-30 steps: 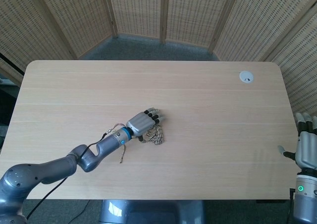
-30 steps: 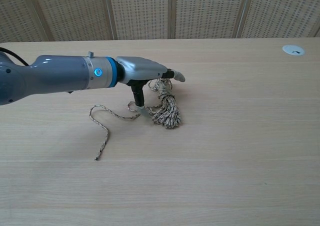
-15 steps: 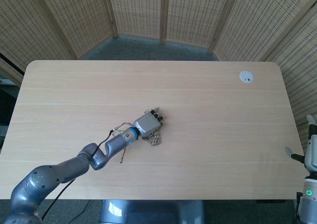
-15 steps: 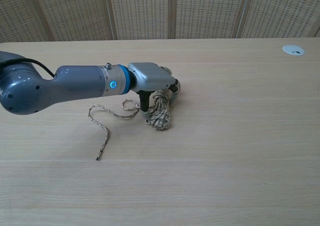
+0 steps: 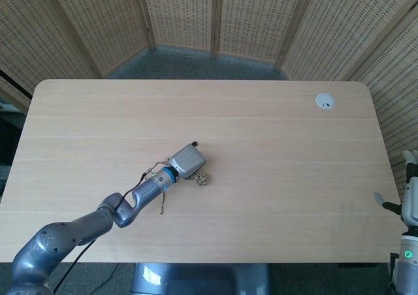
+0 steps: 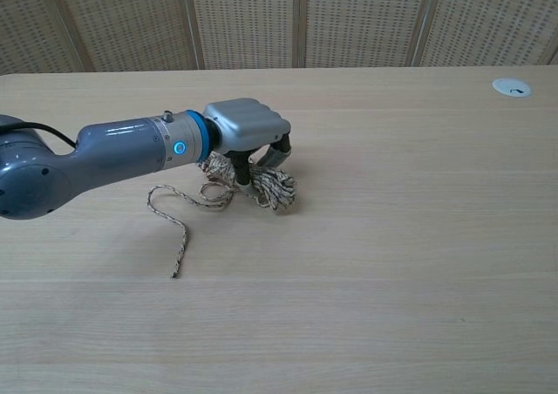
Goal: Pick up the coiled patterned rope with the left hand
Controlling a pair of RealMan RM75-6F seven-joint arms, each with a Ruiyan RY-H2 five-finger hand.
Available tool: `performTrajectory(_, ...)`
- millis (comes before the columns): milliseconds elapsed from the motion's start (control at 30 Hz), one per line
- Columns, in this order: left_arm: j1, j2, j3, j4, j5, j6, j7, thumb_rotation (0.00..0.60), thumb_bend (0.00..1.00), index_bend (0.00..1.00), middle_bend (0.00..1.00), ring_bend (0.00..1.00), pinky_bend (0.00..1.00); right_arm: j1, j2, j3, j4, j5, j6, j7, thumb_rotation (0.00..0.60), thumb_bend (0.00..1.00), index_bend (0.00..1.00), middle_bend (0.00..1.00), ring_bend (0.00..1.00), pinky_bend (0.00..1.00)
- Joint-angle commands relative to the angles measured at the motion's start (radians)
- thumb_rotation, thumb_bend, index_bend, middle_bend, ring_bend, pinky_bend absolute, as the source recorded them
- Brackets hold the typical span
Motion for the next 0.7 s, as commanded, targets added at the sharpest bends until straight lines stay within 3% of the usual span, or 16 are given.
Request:
performTrajectory(33, 0.020, 0.013, -0.014, -0.017, -0.013, 0.040, -0.015, 0.600, 0.27, 0.76, 0.72, 0.84, 0.38, 0.000, -0.002, 0.001, 0.000, -0.003, -0.001, -0.001, 0.600, 0.15, 0.00, 0.00, 0.00, 0.00)
performTrajectory(233, 0.069, 0.124, -0.069, -0.179, -0.034, 0.170, -0.036, 0.600, 0.28, 0.76, 0.72, 0.84, 0.39, 0.006, -0.016, 0.002, 0.003, -0.012, -0.018, 0.006, 0.600, 0.15, 0.00, 0.00, 0.00, 0.00)
performTrajectory(567, 0.173, 0.446, -0.181, -0.634, -0.096, 0.361, 0.079, 0.600, 0.27, 0.75, 0.72, 0.83, 0.38, 0.019, -0.045, -0.007, 0.030, -0.041, -0.051, 0.021, 0.600, 0.15, 0.00, 0.00, 0.00, 0.00)
performTrajectory(700, 0.214, 0.558, -0.218, -0.787, -0.131, 0.407, 0.110, 0.600, 0.27, 0.74, 0.71, 0.83, 0.37, 0.022, -0.059, -0.011, 0.049, -0.049, -0.064, 0.031, 0.600, 0.09, 0.00, 0.00, 0.00, 0.00)
